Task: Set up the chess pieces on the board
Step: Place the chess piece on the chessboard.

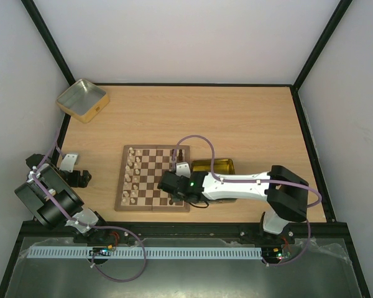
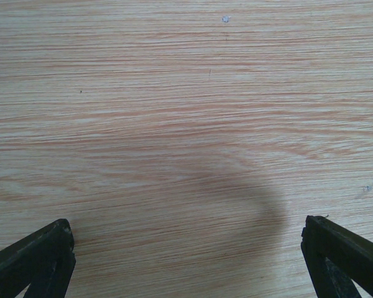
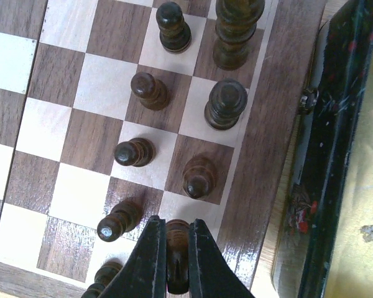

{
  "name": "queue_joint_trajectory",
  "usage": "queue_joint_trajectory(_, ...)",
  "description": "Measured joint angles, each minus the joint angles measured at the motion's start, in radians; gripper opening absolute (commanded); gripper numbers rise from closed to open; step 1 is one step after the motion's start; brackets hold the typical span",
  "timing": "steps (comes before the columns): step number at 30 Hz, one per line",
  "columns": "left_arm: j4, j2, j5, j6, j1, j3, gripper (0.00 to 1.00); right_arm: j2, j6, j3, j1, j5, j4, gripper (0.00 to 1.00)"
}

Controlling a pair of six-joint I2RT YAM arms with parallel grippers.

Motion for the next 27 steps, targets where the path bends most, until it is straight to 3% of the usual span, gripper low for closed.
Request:
queue_joint_trajectory(8, 0.000, 0.000, 0.000, 0.000, 0.000, 0.000, 0.99, 0.014, -0.001, 0.000, 0.000, -0.016, 0.003, 0.03)
queue_joint_trajectory(20, 0.000, 0.000, 0.000, 0.000, 0.000, 0.000, 0.99, 0.032, -0.011, 0.009, 0.000, -0.029, 0.013, 0.24)
queue_joint_trajectory(25, 0.000, 0.000, 0.000, 0.000, 0.000, 0.000, 0.99, 0.031, -0.014, 0.037, 0.000, -0.018, 0.009, 0.42)
queue_joint_trajectory(27, 0.000, 0.001, 0.000, 0.000, 0.000, 0.000, 0.99, 0.029, -0.014, 0.051, 0.000, -0.006, -0.004, 0.44)
